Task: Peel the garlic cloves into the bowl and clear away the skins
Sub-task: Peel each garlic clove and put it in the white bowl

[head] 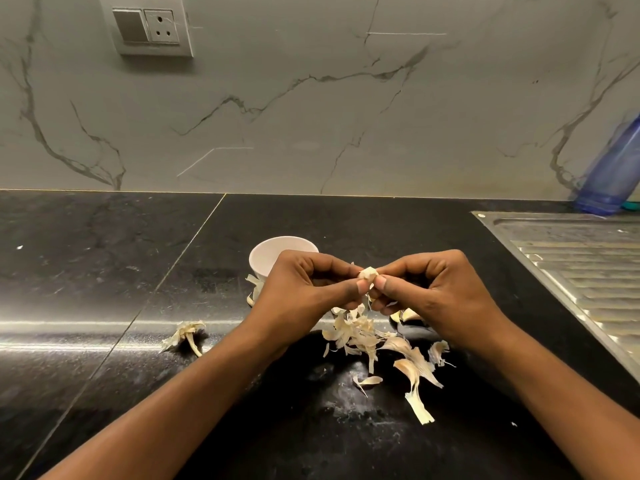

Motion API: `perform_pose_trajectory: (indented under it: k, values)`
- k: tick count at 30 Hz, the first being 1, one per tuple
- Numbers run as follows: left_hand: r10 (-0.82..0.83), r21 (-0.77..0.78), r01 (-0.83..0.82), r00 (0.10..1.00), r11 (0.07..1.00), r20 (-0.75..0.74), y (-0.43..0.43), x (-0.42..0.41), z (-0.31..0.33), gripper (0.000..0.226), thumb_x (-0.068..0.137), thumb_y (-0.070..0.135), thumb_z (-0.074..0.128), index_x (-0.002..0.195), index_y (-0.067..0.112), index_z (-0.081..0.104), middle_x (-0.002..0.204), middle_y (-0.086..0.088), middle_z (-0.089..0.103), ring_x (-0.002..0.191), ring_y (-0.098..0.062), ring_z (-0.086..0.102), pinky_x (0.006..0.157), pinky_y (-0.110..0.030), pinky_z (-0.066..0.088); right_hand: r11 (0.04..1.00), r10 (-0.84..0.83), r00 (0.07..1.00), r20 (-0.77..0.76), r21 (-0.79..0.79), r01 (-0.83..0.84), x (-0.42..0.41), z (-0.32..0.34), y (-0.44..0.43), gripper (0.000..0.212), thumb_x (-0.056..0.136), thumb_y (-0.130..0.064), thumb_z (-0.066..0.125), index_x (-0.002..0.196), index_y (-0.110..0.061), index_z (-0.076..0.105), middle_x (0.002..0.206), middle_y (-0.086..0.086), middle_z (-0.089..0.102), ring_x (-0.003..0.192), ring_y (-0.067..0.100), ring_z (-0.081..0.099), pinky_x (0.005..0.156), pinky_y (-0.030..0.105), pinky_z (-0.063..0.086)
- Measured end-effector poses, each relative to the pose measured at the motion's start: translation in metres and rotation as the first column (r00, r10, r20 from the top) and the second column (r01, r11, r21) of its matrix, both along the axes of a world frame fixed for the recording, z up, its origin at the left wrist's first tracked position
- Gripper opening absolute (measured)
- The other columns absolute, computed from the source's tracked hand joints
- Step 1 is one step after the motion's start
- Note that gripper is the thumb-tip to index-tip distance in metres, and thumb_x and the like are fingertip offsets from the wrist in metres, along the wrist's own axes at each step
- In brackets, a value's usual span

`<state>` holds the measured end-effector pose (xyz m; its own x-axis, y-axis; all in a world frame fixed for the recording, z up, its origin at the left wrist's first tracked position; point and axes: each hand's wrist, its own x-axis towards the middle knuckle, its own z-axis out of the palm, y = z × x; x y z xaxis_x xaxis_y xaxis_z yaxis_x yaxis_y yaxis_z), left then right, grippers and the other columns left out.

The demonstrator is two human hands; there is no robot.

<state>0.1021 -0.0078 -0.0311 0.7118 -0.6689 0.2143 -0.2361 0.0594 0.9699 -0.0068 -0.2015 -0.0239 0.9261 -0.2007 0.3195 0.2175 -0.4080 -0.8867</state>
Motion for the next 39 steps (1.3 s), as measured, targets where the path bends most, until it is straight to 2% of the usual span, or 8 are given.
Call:
perform_pose_trajectory:
  k: [4,9,15,21,28,32,36,39]
  values:
    - [-0.013,-0.040,0.013,1.000,0.999,-0.003,0.000,-0.002,0.001,0.018,0.087,0.004,0.081,0.105,0.003,0.081,0.094,-0.012,0.081,0.087,-0.029,0.080,0.079,-0.032,0.065,0.996,-0.026,0.999,0.047,0.090,0.022,-0.001,-0.001,0.006,0.015,0.089,-0.013,0.076,0.099,-0.004,0.082,0.084,0.011,0.081,0.075,0.030,0.080,0.068,0.033,0.066]
    - [-0.035,-0.055,0.034,0.999,0.998,-0.027,-0.001,-0.005,0.000,0.018,0.087,0.002,0.080,0.105,0.003,0.081,0.096,-0.013,0.081,0.090,-0.029,0.080,0.082,-0.034,0.065,0.993,-0.064,0.996,0.060,0.106,0.057,-0.003,-0.001,0.007,0.007,0.092,-0.002,0.076,0.095,-0.003,0.082,0.081,0.013,0.080,0.071,0.033,0.079,0.065,0.032,0.066]
    - [-0.080,-0.099,0.064,0.983,0.993,-0.166,0.001,-0.005,0.006,0.033,0.080,0.013,0.079,0.110,-0.003,0.078,0.101,-0.018,0.080,0.094,-0.034,0.079,0.084,-0.033,0.065,0.996,-0.023,0.999,0.042,0.085,0.019,-0.004,0.004,0.004,0.012,0.090,-0.009,0.077,0.099,-0.004,0.082,0.085,0.011,0.081,0.075,0.030,0.080,0.067,0.030,0.065]
    - [-0.058,-0.067,0.048,0.988,0.997,-0.144,0.001,-0.005,0.005,0.021,0.085,0.005,0.078,0.105,-0.001,0.079,0.097,-0.017,0.081,0.090,-0.032,0.080,0.081,-0.032,0.066,0.999,-0.005,0.999,0.040,0.046,0.003,-0.005,0.004,0.004,0.015,0.089,-0.016,0.077,0.097,-0.004,0.083,0.084,0.010,0.081,0.074,0.030,0.079,0.068,0.033,0.066]
    - [-0.057,-0.071,0.047,0.986,0.996,-0.157,0.000,-0.007,0.005,0.026,0.078,0.013,0.080,0.101,0.001,0.080,0.096,-0.017,0.081,0.089,-0.031,0.080,0.080,-0.031,0.065,0.998,-0.060,0.993,0.104,0.025,0.058,-0.006,0.002,0.010,0.023,0.084,-0.026,0.079,0.093,-0.005,0.083,0.079,0.010,0.080,0.068,0.031,0.078,0.064,0.038,0.067]
    - [-0.066,-0.079,0.055,0.986,0.995,-0.155,-0.001,-0.008,0.003,0.021,0.084,0.005,0.078,0.104,-0.002,0.079,0.097,-0.017,0.081,0.089,-0.031,0.080,0.081,-0.032,0.065,0.993,-0.122,0.982,0.144,0.014,0.121,-0.003,-0.002,0.013,0.006,0.089,-0.013,0.081,0.088,-0.007,0.083,0.076,0.010,0.079,0.065,0.030,0.077,0.061,0.035,0.066]
    - [-0.113,-0.125,0.088,0.971,0.988,-0.211,0.000,-0.006,0.005,0.030,0.083,0.009,0.076,0.110,-0.004,0.077,0.101,-0.020,0.080,0.090,-0.030,0.079,0.081,-0.030,0.064,0.986,-0.136,0.980,0.148,0.111,0.120,-0.004,0.000,0.014,0.006,0.091,-0.004,0.077,0.088,-0.003,0.082,0.076,0.014,0.079,0.066,0.033,0.077,0.063,0.036,0.066]
    - [-0.143,-0.134,0.113,0.960,0.984,-0.241,-0.001,-0.002,0.004,0.031,0.088,0.011,0.074,0.115,-0.002,0.077,0.106,-0.021,0.079,0.092,-0.028,0.078,0.084,-0.029,0.063,0.990,-0.111,0.985,0.131,0.104,0.098,-0.005,0.002,0.012,0.006,0.092,-0.005,0.076,0.093,-0.003,0.082,0.081,0.013,0.080,0.071,0.032,0.078,0.067,0.039,0.067]
